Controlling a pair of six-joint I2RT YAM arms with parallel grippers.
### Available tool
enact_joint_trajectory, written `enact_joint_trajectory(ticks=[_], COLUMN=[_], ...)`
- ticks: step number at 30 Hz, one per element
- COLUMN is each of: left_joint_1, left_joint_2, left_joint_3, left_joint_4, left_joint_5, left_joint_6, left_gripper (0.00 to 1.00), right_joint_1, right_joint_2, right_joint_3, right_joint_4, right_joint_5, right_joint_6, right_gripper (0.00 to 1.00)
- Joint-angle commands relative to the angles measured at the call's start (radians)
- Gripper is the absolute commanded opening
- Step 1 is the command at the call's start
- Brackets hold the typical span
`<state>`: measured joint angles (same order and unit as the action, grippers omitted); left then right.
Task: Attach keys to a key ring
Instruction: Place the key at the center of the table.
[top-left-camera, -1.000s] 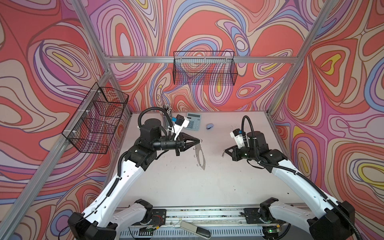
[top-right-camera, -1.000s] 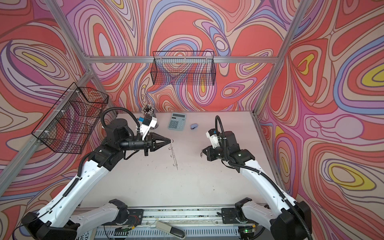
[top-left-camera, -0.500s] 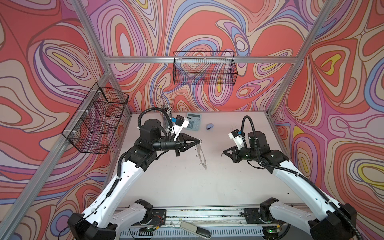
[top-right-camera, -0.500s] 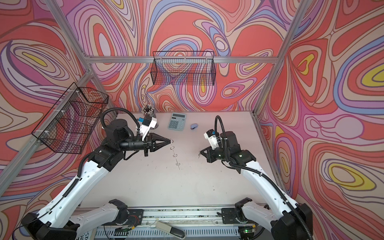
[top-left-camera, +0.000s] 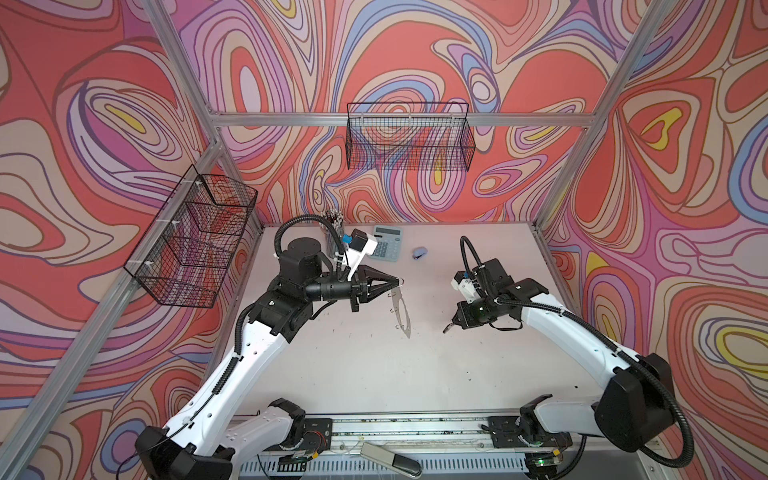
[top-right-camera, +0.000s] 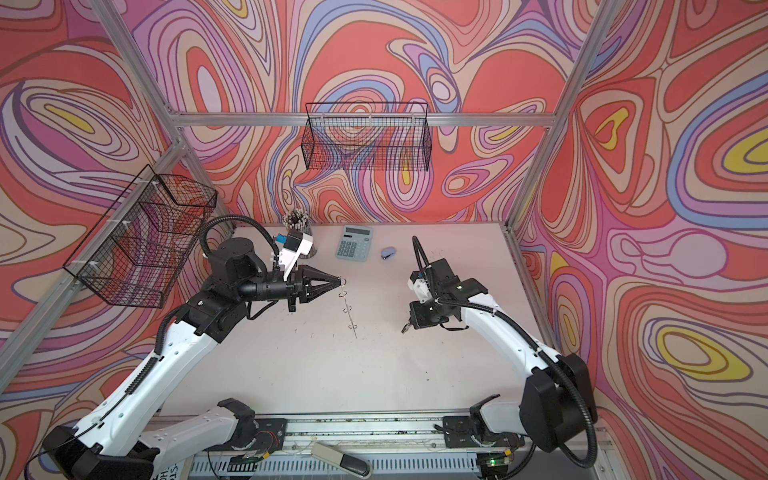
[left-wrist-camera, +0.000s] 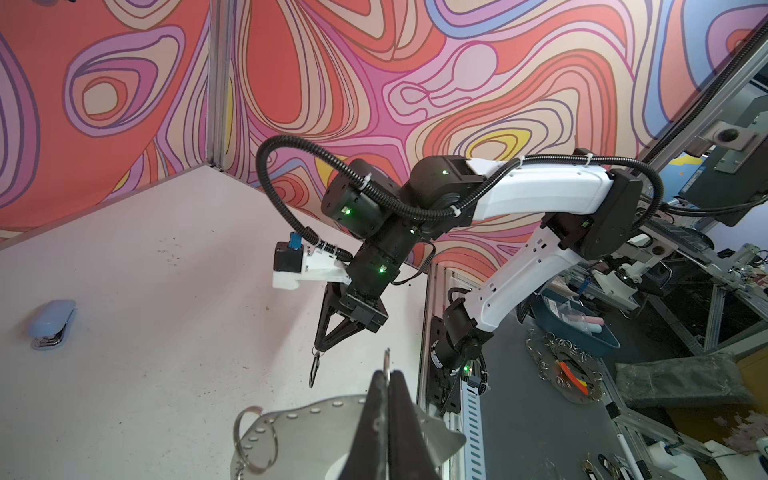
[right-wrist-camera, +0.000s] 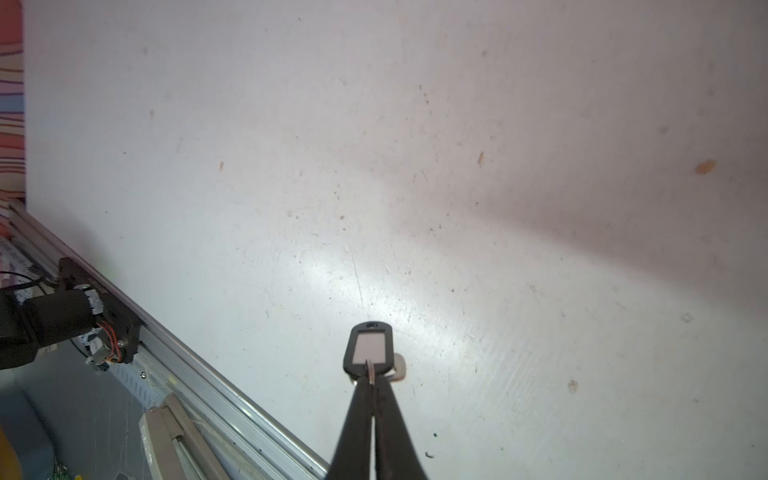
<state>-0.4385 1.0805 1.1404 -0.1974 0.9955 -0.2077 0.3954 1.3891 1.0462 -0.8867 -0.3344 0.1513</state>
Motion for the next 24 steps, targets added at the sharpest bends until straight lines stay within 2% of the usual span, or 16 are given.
enact_joint_trajectory(ticks=[1,7,15,24], left_joint_1=[0.004,0.004,0.005,0.005], left_joint_2=[-0.019,-0.019,-0.016,-0.013], left_joint_3=[-0.01,-0.011,-0.01,-0.011], left_joint_4=[0.047,0.045,0.038,0.039], left_joint_5=[0.025,0.025,0.025,0.025], left_joint_6=[-0.003,-0.002,0.002,0.0], left_gripper=[0.0,0.0,0.0,0.0], right_joint_1=[0.01,0.011,0.012,0.013], right_joint_2=[0.073,0.209,0.301,0.342], right_joint_3=[0.051,0.055,0.06,0.052], right_joint_4=[-0.046,0.049,0.215,0.342], right_joint_5=[0.063,0.076,0.073,0.132], right_joint_6=[-0.006,-0.007,0.057,0.118], right_gripper=[0.0,0.0,0.0,0.0])
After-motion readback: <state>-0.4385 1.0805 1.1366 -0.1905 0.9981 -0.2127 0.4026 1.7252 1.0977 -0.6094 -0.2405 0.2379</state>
